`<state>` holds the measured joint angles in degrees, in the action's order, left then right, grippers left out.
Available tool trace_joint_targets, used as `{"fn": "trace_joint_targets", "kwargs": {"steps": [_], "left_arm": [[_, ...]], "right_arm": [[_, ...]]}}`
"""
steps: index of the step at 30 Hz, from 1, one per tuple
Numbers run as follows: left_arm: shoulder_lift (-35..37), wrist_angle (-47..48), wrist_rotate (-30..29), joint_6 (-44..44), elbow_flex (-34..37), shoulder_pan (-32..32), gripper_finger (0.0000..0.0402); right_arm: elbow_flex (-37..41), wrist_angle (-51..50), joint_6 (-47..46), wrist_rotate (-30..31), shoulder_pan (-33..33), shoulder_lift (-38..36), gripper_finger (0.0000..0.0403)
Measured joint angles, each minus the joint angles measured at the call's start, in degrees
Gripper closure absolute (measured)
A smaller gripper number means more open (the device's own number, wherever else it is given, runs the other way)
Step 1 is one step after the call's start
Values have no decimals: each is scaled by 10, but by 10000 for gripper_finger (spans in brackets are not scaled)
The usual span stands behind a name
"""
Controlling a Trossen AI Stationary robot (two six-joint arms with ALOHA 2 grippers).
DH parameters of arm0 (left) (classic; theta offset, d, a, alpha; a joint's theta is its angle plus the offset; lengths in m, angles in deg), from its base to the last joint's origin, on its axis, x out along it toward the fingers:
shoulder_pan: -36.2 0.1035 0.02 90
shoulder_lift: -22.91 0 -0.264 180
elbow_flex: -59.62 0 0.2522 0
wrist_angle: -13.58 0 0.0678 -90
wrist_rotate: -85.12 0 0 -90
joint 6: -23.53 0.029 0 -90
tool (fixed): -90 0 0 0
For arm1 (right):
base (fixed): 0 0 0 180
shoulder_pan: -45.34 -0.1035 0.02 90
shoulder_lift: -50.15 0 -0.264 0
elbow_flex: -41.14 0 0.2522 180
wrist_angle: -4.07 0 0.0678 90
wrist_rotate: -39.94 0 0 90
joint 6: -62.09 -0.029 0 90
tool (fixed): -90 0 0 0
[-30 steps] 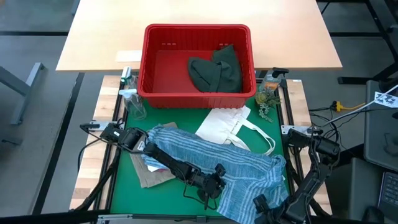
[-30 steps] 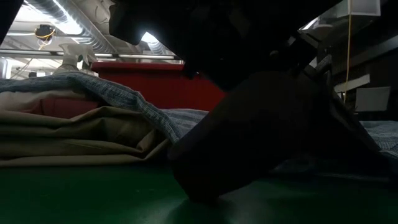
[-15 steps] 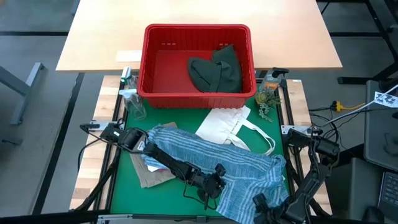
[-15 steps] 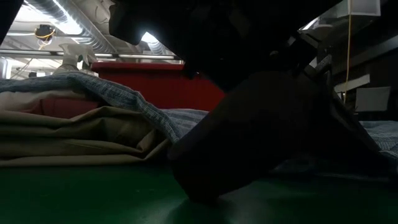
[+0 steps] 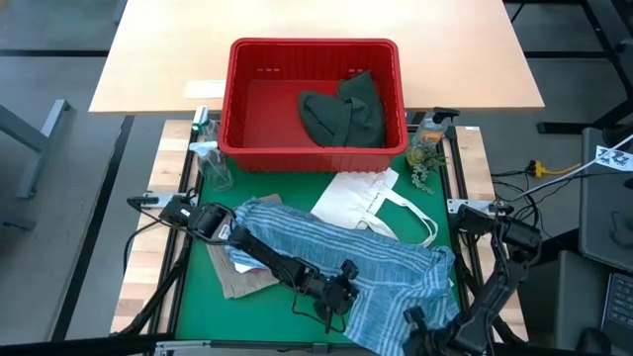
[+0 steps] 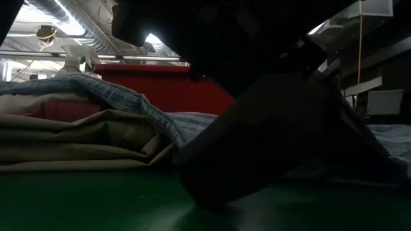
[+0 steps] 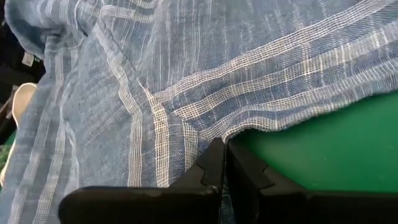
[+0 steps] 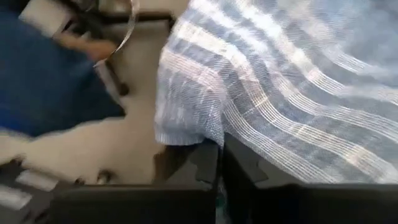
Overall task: Fold Laundry from Bin
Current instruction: Fold the blue polo shirt
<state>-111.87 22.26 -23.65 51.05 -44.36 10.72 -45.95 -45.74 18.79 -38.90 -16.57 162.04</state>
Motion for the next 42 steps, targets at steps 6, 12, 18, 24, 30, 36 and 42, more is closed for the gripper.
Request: {"fn": "trace_joint_targets", "kwargs": {"steps": [6, 12, 18, 24, 30, 36, 42], "left_arm": [[7, 1, 10, -51, 2, 0, 398], [28, -6, 106, -187, 0, 19, 397], [45, -3, 157, -297, -1, 40, 397], [54, 6, 203, -389, -7, 67, 396], [62, 4, 286, -518, -9, 99, 396], [61, 17, 340, -609, -9, 138, 396], [61, 49, 313, -618, -9, 151, 396]], "right_arm": [[0, 2, -48, 14, 1, -37, 395], [0, -2, -92, 11, 1, -61, 389], [-1, -9, -151, 47, 1, -94, 399], [-2, -99, -251, 103, 1, -131, 392], [-2, -257, -373, 115, 1, -155, 400], [-1, -370, -469, 117, 1, -156, 396], [-1, -410, -493, 127, 1, -156, 398]]}}
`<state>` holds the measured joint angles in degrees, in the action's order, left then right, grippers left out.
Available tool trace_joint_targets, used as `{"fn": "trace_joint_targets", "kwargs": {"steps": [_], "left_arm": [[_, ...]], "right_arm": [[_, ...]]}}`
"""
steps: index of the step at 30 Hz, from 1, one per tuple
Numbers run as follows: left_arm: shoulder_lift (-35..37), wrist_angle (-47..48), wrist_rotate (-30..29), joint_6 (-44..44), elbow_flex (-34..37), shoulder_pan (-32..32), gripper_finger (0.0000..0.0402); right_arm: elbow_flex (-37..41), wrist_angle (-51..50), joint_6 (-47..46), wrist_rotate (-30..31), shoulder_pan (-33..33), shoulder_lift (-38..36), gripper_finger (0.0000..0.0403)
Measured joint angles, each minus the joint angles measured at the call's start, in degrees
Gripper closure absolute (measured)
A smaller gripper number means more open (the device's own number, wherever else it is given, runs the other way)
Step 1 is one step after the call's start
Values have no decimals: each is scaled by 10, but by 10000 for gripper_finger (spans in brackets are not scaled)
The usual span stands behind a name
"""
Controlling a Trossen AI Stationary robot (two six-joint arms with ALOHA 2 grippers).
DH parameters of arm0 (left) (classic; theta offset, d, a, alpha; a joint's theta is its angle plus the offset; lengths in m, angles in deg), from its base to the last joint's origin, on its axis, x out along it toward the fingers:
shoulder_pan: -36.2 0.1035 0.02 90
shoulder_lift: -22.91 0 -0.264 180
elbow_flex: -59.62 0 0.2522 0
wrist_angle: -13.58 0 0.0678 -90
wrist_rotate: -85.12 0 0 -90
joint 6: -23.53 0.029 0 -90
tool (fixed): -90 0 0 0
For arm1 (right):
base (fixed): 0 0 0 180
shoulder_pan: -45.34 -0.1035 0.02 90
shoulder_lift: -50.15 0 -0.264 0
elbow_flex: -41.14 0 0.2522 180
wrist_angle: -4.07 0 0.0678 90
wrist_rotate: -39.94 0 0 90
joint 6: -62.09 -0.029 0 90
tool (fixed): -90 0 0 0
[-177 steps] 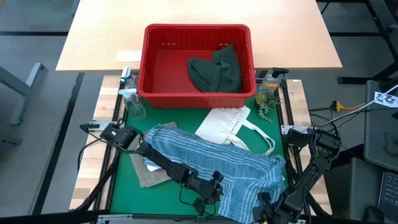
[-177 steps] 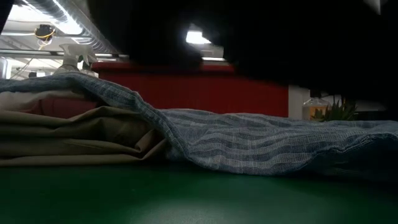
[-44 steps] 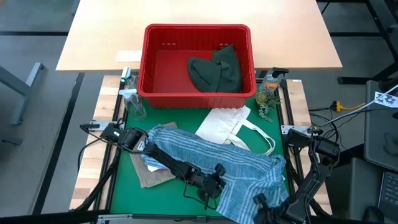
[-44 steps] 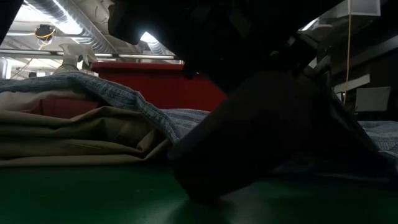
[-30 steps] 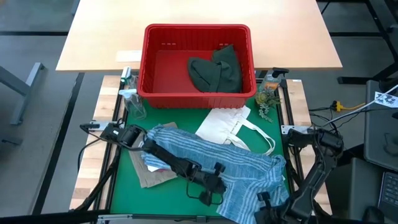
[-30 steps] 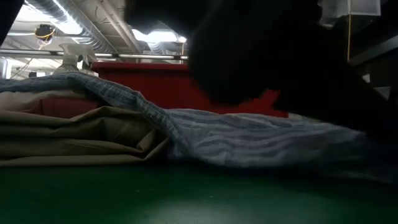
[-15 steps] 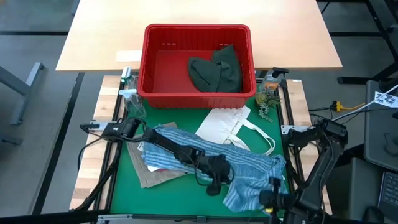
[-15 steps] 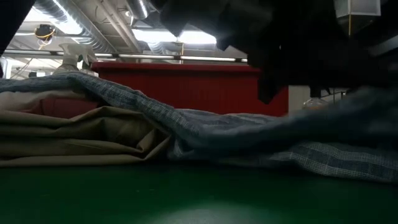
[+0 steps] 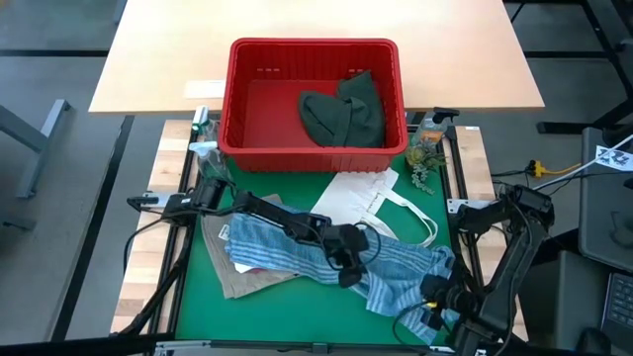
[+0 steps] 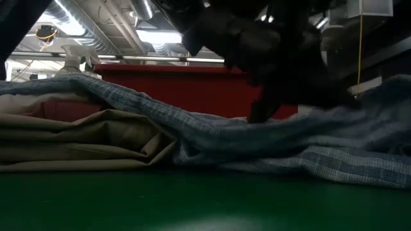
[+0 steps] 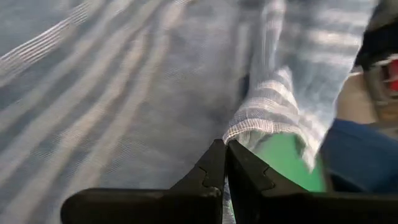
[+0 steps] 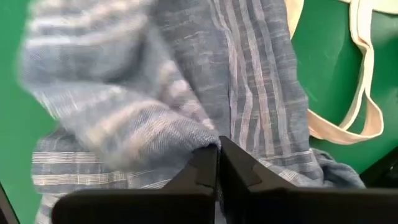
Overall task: Fold Laundry from Bin
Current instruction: Fold the blue polo shirt
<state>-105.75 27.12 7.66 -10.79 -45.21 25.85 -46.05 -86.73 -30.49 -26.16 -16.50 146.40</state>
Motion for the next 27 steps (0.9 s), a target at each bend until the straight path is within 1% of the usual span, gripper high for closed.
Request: {"fn": "trace_joint_targets", "kwargs": {"steps": [2, 5, 8, 11, 16, 20, 23, 27], "left_arm": [[-1, 12, -21, 17, 0, -1, 393], [-1, 14, -47, 61, 0, -6, 376], [-1, 18, -83, 89, 0, -14, 351], [-1, 13, -106, 118, 0, -19, 321], [-1, 8, -122, 193, 0, -27, 270], [-1, 4, -122, 243, 0, -33, 240], [-1, 1, -124, 278, 0, -34, 229], [0, 2, -144, 311, 0, -32, 226]], "right_arm": [[0, 0, 0, 6, 0, 0, 395], [0, -2, 0, 10, 0, 0, 392], [0, -8, 0, 10, 0, 0, 392], [0, -8, 0, 10, 0, 0, 394], [0, -8, 0, 10, 0, 0, 395], [0, -6, 0, 10, 0, 0, 395], [0, -6, 0, 10, 0, 0, 395], [0, -6, 0, 0, 0, 0, 395]]}}
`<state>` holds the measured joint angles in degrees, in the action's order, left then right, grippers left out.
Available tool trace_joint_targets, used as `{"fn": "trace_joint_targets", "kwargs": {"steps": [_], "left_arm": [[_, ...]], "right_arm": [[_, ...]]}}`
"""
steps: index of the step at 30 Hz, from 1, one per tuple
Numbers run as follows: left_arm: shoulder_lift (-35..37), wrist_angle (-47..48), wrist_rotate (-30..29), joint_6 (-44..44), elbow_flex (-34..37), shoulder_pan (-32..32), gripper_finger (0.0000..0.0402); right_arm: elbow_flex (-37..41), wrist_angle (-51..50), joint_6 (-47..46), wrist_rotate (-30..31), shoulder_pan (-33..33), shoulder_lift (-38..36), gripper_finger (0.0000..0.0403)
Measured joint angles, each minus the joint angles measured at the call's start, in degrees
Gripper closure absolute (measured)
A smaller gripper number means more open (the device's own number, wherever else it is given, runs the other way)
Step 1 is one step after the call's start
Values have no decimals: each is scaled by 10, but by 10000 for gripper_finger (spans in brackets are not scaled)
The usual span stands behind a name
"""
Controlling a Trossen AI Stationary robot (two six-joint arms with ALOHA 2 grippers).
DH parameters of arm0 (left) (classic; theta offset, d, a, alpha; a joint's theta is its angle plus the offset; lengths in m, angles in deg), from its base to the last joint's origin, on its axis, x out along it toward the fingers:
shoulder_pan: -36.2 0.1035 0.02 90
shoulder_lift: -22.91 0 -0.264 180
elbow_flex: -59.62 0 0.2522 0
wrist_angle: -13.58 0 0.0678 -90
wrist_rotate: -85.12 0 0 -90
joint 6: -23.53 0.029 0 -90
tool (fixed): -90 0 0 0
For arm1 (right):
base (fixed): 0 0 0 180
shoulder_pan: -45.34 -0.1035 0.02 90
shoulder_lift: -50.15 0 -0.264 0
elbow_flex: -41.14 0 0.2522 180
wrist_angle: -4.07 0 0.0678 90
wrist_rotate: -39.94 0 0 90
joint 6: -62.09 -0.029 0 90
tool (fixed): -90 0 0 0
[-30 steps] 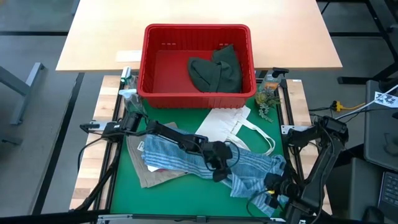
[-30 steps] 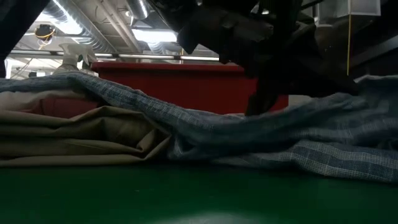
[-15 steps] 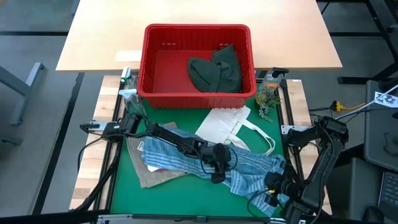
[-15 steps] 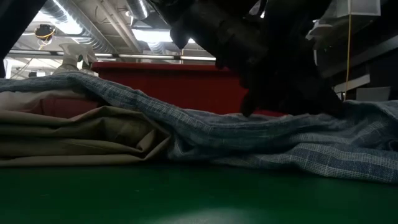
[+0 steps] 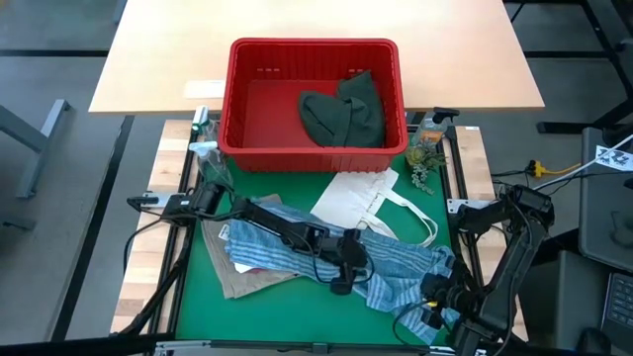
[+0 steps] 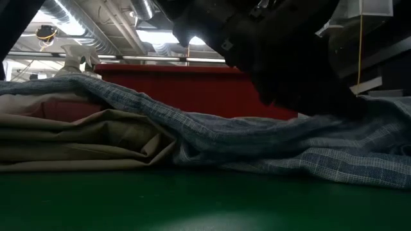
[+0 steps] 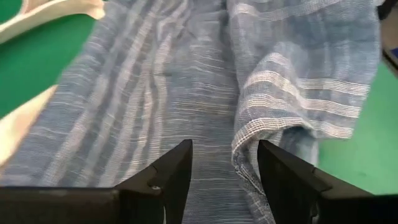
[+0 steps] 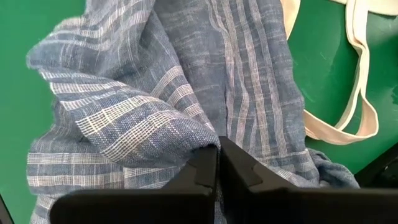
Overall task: Fold Laundry from Bin
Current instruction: Fold the blue polo shirt
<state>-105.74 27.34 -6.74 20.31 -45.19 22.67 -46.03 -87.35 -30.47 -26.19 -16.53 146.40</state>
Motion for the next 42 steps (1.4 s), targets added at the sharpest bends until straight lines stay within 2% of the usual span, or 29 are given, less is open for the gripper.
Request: {"fn": "trace_joint_targets", "kwargs": {"steps": [9, 16, 19, 24, 27, 32, 37, 42], "left_arm": [[48, 70, -1, -40, 0, -5, 226], [60, 44, -2, -28, 0, -48, 226], [52, 24, -22, 13, 0, -73, 226], [28, -28, -107, 110, 0, -111, 226], [6, -75, -138, 183, 0, -124, 226], [-29, -134, -148, 267, 0, -127, 226], [-49, -136, -187, 329, 0, -118, 226], [-52, -137, -173, 373, 0, -105, 226]], "right_arm": [[0, 2, 0, -16, 0, 0, 395], [0, 3, 0, -20, 0, 0, 395], [0, 5, 0, -21, 0, 0, 395], [0, 5, 0, -20, 0, 0, 395], [0, 8, 0, -20, 0, 0, 395], [0, 12, 0, -19, 0, 0, 395], [0, 12, 0, -19, 0, 0, 395], [0, 13, 0, -19, 0, 0, 395]]}}
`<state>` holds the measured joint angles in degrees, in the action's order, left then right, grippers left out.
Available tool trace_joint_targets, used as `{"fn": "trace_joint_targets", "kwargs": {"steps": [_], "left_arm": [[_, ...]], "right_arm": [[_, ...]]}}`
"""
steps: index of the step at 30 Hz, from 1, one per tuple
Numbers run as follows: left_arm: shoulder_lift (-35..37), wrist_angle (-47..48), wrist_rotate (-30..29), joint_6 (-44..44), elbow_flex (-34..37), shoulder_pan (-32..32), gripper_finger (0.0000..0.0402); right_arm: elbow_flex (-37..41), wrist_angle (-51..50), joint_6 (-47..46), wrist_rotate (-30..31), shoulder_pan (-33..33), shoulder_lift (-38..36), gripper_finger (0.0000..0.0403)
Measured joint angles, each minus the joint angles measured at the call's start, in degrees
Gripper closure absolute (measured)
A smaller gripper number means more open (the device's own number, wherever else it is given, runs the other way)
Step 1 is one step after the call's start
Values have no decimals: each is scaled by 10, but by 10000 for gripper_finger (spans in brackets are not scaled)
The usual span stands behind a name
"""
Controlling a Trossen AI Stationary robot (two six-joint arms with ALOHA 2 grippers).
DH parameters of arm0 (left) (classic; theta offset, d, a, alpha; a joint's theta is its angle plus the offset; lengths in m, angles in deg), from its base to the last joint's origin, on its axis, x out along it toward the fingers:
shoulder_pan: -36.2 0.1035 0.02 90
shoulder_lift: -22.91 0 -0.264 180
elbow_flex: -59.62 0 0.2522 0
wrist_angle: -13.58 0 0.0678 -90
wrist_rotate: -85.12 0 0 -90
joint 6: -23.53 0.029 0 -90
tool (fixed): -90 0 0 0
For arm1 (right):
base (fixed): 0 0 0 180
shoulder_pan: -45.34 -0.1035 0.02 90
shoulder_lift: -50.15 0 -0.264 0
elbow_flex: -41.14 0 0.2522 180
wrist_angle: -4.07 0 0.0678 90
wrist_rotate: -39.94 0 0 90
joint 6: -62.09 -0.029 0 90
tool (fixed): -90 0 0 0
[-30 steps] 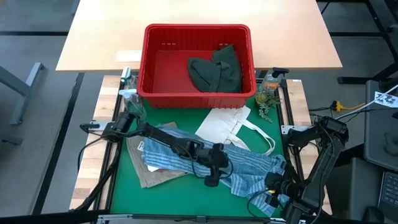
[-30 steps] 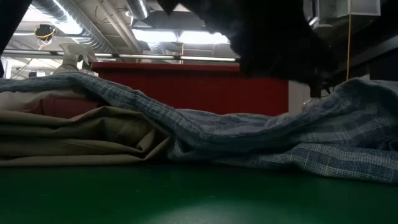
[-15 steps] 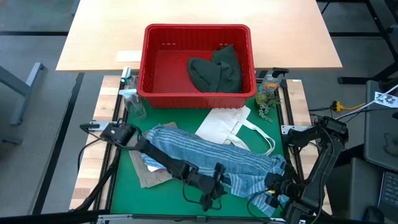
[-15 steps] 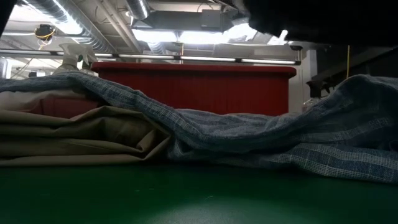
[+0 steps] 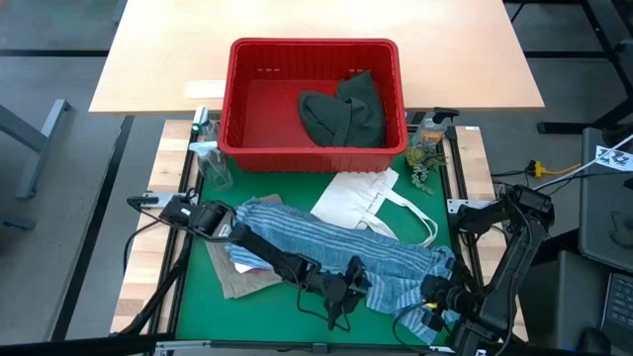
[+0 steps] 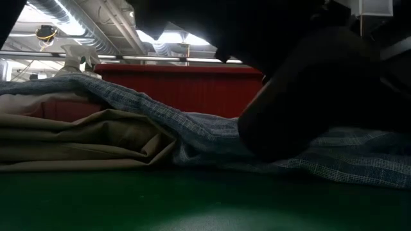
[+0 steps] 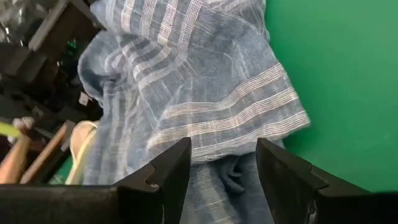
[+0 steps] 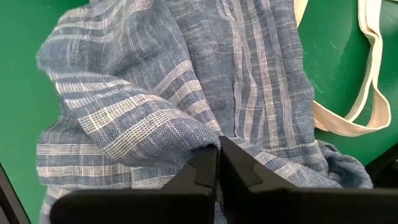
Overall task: Fold Laundry from Bin
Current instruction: Fold the blue polo shirt
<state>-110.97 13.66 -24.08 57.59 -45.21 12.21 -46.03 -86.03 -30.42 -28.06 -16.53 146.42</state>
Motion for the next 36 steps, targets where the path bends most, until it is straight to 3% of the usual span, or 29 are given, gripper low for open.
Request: {"fn": "trace_joint_targets", "kwargs": {"steps": [6, 14, 21, 26, 33, 36], "left_arm": [[0, 1, 6, 82, 0, 9, 226], [0, 10, 3, -22, 0, 48, 226], [0, 11, 46, -25, 0, 56, 232], [0, 11, 56, -67, 0, 48, 276], [7, 12, 72, -203, 0, 38, 387], [18, 19, 103, -269, 0, 37, 394]], "right_arm": [[0, -1, 0, 0, 0, 0, 395], [0, 0, 0, 0, 0, 0, 395], [0, 0, 0, 0, 0, 0, 395], [0, 1, 0, -7, 0, 0, 395], [0, 65, 28, -89, -1, 0, 395], [0, 134, 63, -108, -1, 0, 395]]}}
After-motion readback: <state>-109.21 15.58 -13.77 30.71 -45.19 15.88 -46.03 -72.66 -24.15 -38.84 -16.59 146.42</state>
